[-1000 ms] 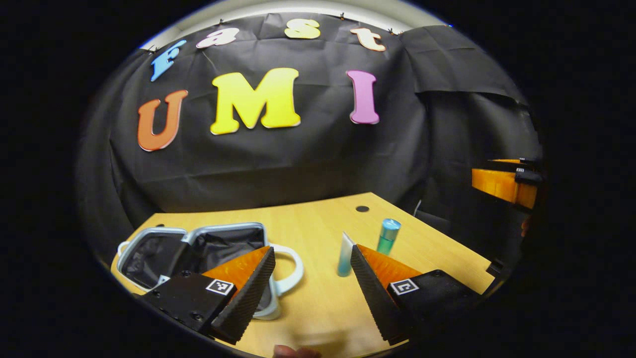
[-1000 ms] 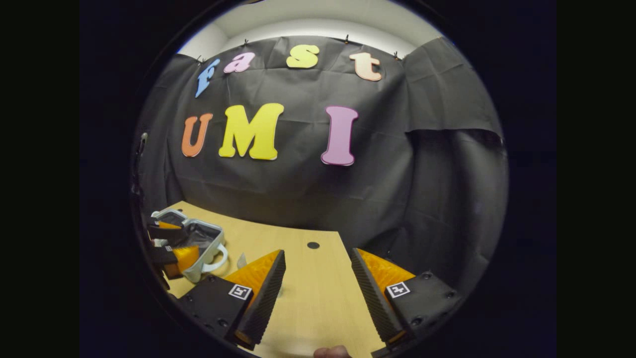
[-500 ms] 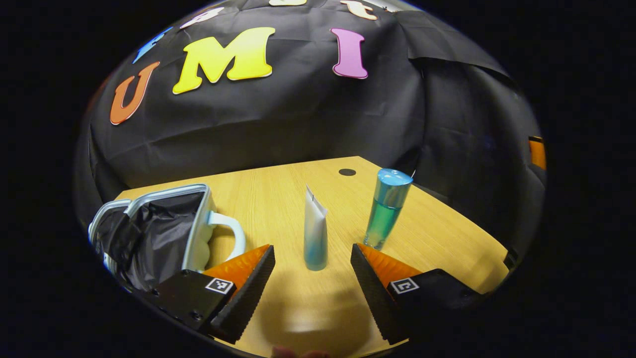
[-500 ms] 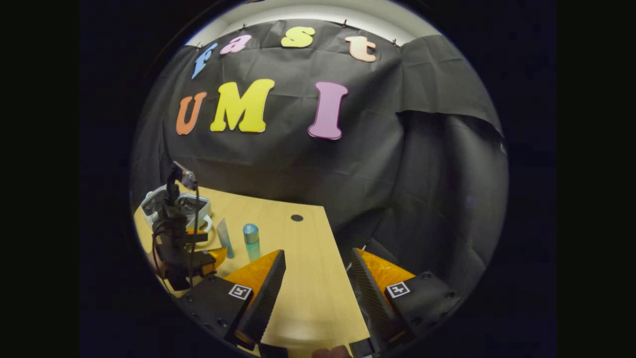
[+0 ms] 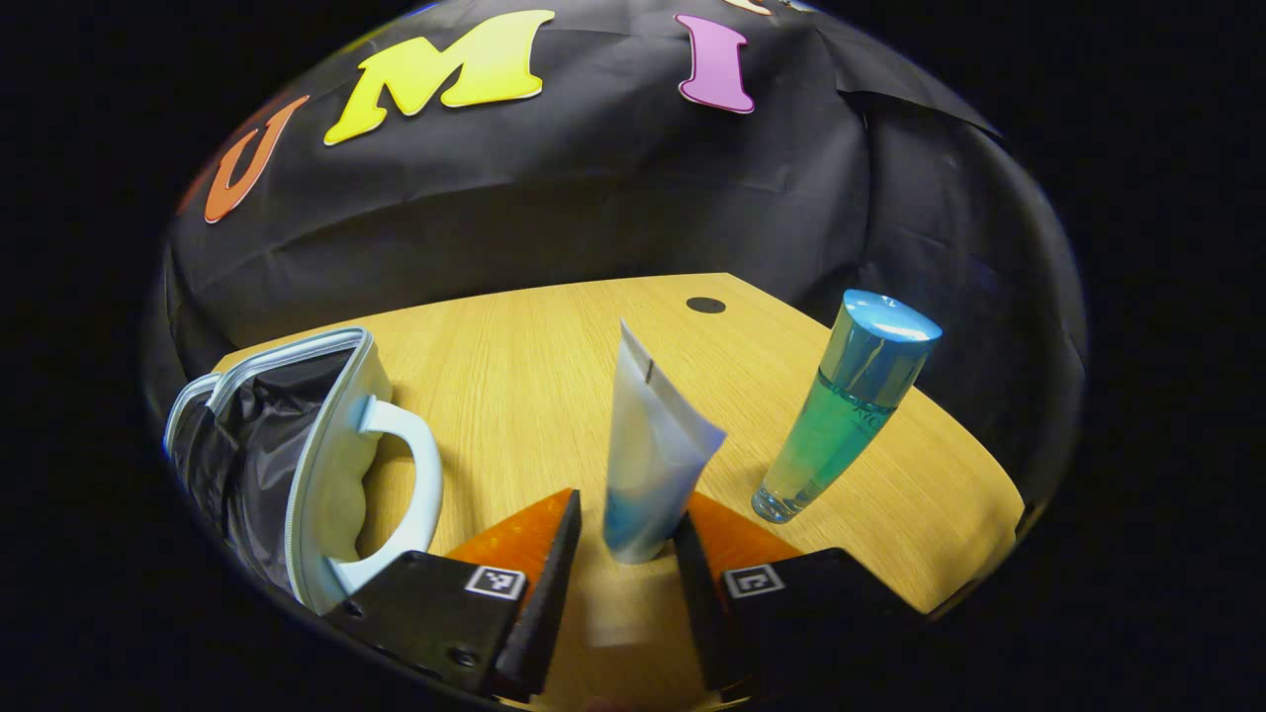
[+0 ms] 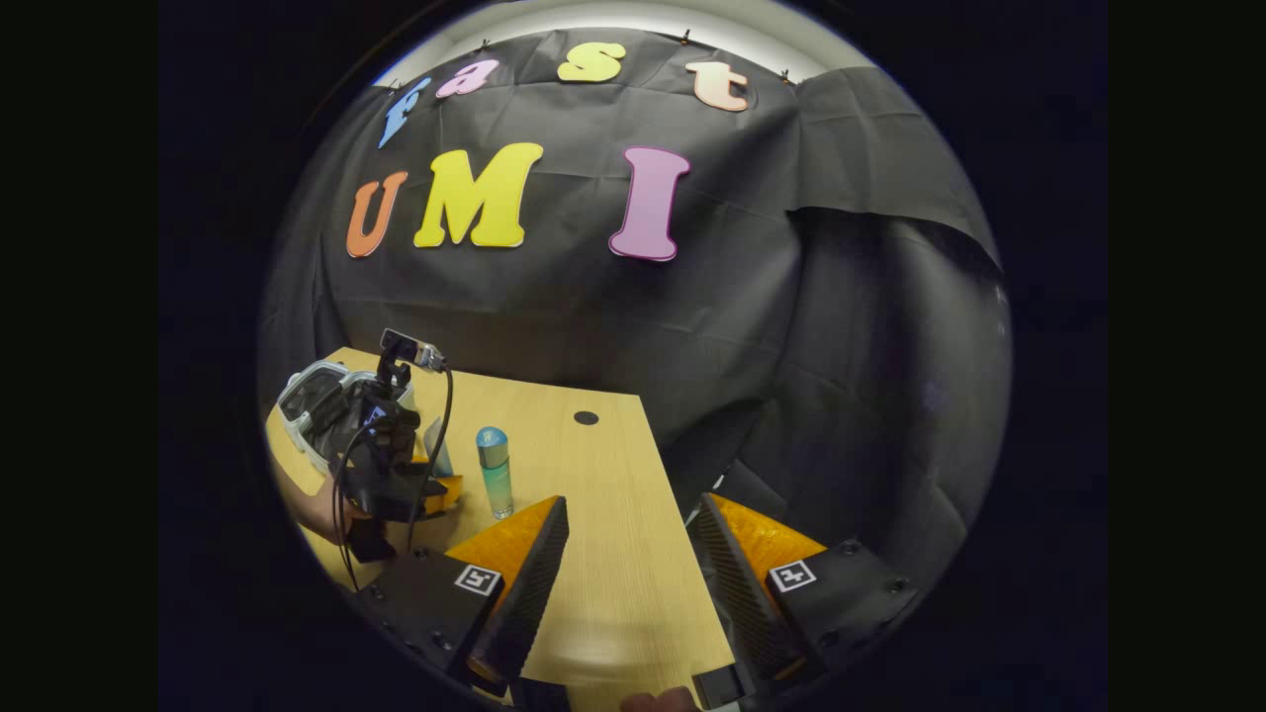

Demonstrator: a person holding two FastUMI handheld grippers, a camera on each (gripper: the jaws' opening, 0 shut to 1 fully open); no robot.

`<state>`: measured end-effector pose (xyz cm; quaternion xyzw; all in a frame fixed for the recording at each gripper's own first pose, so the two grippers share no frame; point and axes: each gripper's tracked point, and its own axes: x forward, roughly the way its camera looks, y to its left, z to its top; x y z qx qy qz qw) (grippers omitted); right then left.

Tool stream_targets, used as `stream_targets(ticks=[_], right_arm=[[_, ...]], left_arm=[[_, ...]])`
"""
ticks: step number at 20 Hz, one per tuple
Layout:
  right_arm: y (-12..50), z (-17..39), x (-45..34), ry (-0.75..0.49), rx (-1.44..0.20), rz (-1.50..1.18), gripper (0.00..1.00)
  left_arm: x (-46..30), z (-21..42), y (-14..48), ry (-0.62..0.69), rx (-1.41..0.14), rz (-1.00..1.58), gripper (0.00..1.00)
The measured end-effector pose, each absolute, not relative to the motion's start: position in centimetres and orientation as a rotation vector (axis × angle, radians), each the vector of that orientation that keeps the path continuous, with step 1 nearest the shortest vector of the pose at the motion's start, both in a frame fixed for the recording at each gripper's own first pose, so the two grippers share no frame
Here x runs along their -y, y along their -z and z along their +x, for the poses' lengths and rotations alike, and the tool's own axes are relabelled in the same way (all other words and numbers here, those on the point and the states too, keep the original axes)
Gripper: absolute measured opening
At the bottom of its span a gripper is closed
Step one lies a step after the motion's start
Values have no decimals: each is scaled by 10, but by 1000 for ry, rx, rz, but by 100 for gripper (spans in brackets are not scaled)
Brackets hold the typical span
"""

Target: First open the suitcase, pack the skin care products into it, and then close the suitcase.

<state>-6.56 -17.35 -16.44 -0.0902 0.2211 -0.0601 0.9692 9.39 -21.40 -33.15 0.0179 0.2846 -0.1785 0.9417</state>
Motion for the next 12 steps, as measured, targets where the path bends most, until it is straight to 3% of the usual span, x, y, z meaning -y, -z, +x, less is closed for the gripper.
stream_targets(ticks=[2, 5, 6, 7, 8, 12], right_arm=[[172, -61, 170, 111, -451, -187, 80], [198, -56, 155, 57, -476, -179, 80], [212, -54, 144, 22, -504, -157, 79], [230, -52, 132, -19, -537, -126, 80], [246, -48, 119, -54, -569, -101, 80], [290, -16, 79, -109, -615, -19, 80]], left_arm=[[209, 93, 330, 354, -592, 35, 42], [202, 77, 309, 384, -620, 9, 38], [197, 69, 289, 394, -609, -8, 44], [190, 61, 271, 396, -596, -18, 43], [181, 53, 255, 393, -587, -28, 36], [132, 19, 229, 332, -642, -85, 34]])
